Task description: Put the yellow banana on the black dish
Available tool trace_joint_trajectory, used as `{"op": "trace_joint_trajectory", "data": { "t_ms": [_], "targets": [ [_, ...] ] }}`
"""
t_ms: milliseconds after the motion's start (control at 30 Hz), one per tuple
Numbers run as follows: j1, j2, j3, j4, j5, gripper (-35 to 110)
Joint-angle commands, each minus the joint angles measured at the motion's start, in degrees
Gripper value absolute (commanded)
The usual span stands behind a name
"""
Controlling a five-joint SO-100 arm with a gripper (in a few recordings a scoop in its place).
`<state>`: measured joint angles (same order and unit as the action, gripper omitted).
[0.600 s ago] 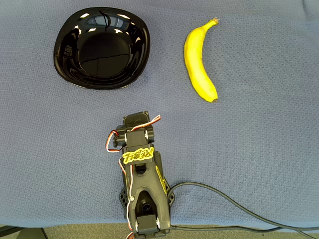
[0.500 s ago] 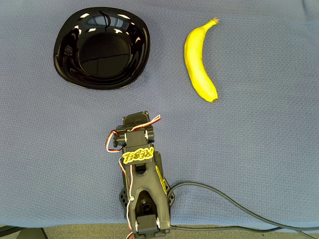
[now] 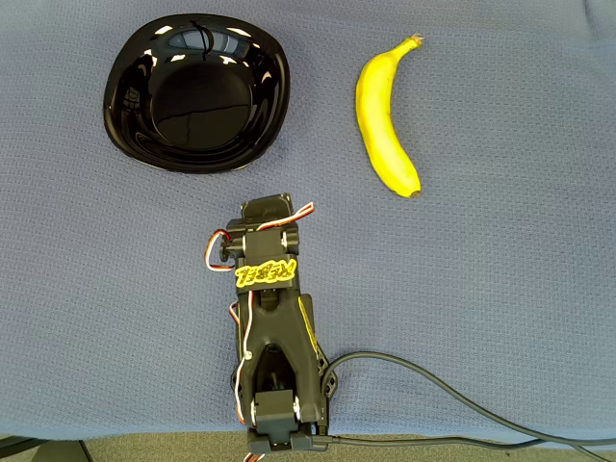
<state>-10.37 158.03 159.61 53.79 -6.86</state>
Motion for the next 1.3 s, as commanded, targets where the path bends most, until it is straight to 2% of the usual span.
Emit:
{"op": "trace_joint_trajectory", "data": {
  "t_ms": [0,267,333,500,700,967,1100,1267],
  "targets": [
    [-0.18,-3.16,-7.82,-1.14,2.72,3],
    [3.69,-18.81,-19.25,-5.71,11.34,8],
    [5.98,-23.99,-23.55,-5.54,17.31,13],
    [9.05,-32.96,-33.57,-0.53,26.1,13],
    [11.51,-41.66,-42.54,0.09,41.84,27],
    [10.02,-51.42,-52.91,9.49,62.49,34],
    [10.9,-59.5,-61.7,15.21,69.52,37],
    [11.95,-64.34,-67.32,17.49,74.36,38]
  ]
}}
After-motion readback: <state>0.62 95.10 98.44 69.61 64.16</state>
